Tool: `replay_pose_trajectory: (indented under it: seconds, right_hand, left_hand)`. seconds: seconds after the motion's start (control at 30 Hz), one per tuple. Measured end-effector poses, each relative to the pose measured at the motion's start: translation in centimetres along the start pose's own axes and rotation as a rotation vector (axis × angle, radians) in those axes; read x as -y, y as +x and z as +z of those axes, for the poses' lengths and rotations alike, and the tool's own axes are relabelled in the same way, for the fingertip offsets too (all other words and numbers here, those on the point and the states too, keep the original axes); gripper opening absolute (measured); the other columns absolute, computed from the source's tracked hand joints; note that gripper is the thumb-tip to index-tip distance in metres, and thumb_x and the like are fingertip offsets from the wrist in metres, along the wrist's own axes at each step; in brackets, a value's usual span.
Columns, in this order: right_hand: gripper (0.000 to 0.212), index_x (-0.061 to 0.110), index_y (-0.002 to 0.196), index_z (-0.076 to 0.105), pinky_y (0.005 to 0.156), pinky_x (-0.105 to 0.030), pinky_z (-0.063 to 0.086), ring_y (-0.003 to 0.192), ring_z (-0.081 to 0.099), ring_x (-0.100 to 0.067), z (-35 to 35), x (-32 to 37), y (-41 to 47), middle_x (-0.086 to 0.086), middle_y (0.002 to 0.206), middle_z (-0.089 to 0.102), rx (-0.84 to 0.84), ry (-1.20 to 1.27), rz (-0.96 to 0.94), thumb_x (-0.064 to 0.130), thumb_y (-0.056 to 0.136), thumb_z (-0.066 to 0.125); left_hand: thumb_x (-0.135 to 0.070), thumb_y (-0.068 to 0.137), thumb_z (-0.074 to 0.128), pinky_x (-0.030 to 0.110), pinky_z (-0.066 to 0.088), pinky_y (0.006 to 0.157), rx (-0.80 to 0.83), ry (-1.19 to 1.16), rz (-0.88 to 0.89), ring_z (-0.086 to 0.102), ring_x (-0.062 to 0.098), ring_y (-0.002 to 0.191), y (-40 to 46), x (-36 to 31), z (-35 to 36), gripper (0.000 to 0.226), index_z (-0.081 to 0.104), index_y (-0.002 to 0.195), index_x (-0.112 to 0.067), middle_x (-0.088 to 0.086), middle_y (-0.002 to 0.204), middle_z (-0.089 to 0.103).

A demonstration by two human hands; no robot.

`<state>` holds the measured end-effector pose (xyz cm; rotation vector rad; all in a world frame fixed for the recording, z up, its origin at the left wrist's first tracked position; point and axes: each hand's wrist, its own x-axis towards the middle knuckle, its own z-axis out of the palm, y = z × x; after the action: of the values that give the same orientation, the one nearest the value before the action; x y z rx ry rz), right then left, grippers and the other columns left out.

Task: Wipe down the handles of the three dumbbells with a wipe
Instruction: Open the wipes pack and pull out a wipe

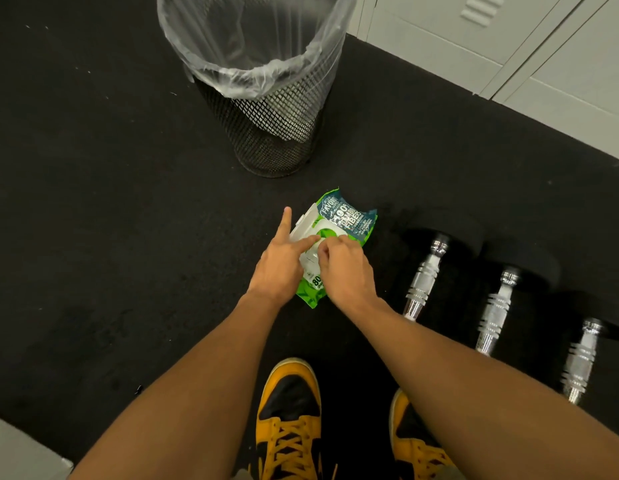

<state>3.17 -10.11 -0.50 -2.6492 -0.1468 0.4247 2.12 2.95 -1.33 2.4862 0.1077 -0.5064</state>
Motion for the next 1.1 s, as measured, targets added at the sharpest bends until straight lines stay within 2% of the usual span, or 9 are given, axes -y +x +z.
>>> replay_pose_trajectory:
  seconds: [0.1, 0.2, 0.3, 0.43, 0.57, 0.67, 0.93, 1.1]
  right_hand:
    - [0.020, 0.012, 0.112, 0.064, 0.085, -0.038, 0.051, 0.106, 0.057, -0.025, 0.5, 0.9, -1.3, -0.006, 0.108, 0.061, 0.020, 0.057, 0.015, 0.019, 0.100, 0.051]
    - [0.022, 0.012, 0.118, 0.062, 0.088, -0.037, 0.051, 0.110, 0.056, -0.023, 0.8, 1.4, -2.0, -0.006, 0.113, 0.061, 0.041, 0.074, 0.031, 0.017, 0.098, 0.055]
    - [0.023, 0.011, 0.119, 0.062, 0.088, -0.036, 0.048, 0.112, 0.055, -0.023, 0.7, 1.6, -2.4, -0.007, 0.114, 0.061, 0.046, 0.093, 0.029, 0.017, 0.098, 0.054]
    - [0.023, 0.012, 0.117, 0.063, 0.088, -0.035, 0.047, 0.111, 0.055, -0.022, 0.7, 1.6, -2.6, -0.007, 0.114, 0.062, 0.090, 0.113, 0.033, 0.020, 0.098, 0.054]
    - [0.021, 0.014, 0.110, 0.067, 0.081, -0.036, 0.049, 0.100, 0.061, -0.023, 0.3, 0.7, -2.1, -0.007, 0.106, 0.064, 0.079, 0.202, 0.097, 0.024, 0.095, 0.055]
    - [0.021, 0.018, 0.110, 0.068, 0.082, -0.039, 0.053, 0.098, 0.063, -0.026, -0.4, -0.2, -0.9, -0.008, 0.106, 0.066, 0.031, 0.230, 0.163, 0.023, 0.094, 0.056]
    - [0.027, 0.018, 0.117, 0.070, 0.083, -0.041, 0.053, 0.103, 0.061, -0.029, -0.9, -0.9, 2.0, -0.011, 0.116, 0.057, 0.096, -0.004, 0.100, 0.026, 0.101, 0.051]
    - [0.025, 0.015, 0.114, 0.069, 0.080, -0.038, 0.051, 0.102, 0.059, -0.027, -0.5, -0.1, 2.3, -0.008, 0.116, 0.055, 0.124, -0.198, 0.003, 0.029, 0.098, 0.056]
  left_hand:
    - [-0.010, 0.093, 0.058, 0.048, 0.041, 0.108, 0.024, -0.004, 0.057, 0.025, 0.035, 0.145, -0.2, 0.2, 0.3, 0.047, 0.059, 0.132, -0.038, 0.003, 0.164, -0.006]
    - [-0.018, 0.093, 0.061, 0.047, 0.035, 0.113, 0.021, 0.005, 0.070, 0.024, 0.034, 0.146, -0.3, 0.4, 0.4, 0.035, 0.065, 0.123, -0.035, 0.005, 0.165, -0.002]
    - [-0.011, 0.091, 0.063, 0.046, 0.040, 0.109, 0.007, -0.019, 0.035, 0.030, 0.035, 0.143, -0.4, 0.4, 0.4, 0.030, 0.071, 0.111, -0.032, 0.006, 0.164, 0.004]
    - [-0.007, 0.088, 0.064, 0.044, 0.042, 0.107, 0.019, -0.045, 0.009, 0.031, 0.035, 0.143, -0.5, 1.0, 0.9, 0.027, 0.075, 0.104, -0.026, 0.010, 0.163, 0.010]
    - [-0.005, 0.088, 0.063, 0.048, 0.040, 0.109, 0.008, -0.087, -0.016, 0.028, 0.036, 0.144, -0.4, 1.4, 1.5, 0.030, 0.075, 0.105, -0.027, 0.014, 0.162, 0.016]
    - [-0.005, 0.089, 0.062, 0.048, 0.040, 0.109, 0.000, -0.080, -0.040, 0.030, 0.035, 0.144, -0.4, 1.3, 1.6, 0.028, 0.075, 0.104, -0.026, 0.015, 0.161, 0.021]
    - [0.000, 0.089, 0.059, 0.047, 0.045, 0.106, 0.009, -0.128, -0.063, 0.034, 0.037, 0.141, -0.2, 1.2, 1.5, 0.030, 0.074, 0.098, -0.023, 0.013, 0.158, 0.026]
    - [0.005, 0.081, 0.061, 0.047, 0.052, 0.096, -0.026, -0.179, 0.002, 0.045, 0.036, 0.133, 0.0, 2.1, 2.3, 0.041, 0.069, 0.083, -0.035, 0.014, 0.148, 0.041]
